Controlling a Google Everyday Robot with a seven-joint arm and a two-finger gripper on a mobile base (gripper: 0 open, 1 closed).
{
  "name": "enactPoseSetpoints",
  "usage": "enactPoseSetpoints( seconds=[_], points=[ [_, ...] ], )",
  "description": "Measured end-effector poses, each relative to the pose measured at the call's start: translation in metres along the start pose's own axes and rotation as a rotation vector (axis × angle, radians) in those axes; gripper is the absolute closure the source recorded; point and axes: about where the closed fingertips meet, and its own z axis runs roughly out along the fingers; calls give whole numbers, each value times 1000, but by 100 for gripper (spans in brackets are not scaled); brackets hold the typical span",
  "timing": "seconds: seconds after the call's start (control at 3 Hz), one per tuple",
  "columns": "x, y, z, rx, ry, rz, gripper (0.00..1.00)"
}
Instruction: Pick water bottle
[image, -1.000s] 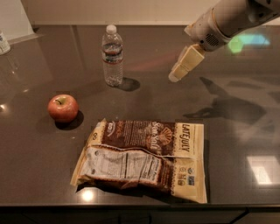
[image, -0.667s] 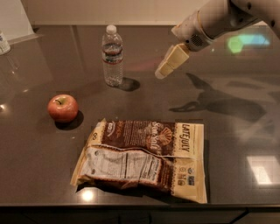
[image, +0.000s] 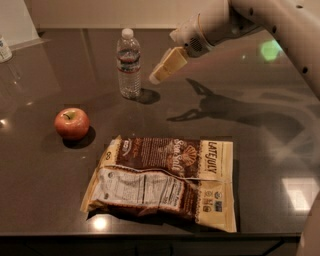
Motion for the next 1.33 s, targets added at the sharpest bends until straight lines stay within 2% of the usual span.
enactPoseSetpoints(
  seconds=[0.67,1.33],
  points=[
    [-29,24,45,-112,-59,14,0],
    [-49,28,72,-149,-83,-6,0]
  ],
)
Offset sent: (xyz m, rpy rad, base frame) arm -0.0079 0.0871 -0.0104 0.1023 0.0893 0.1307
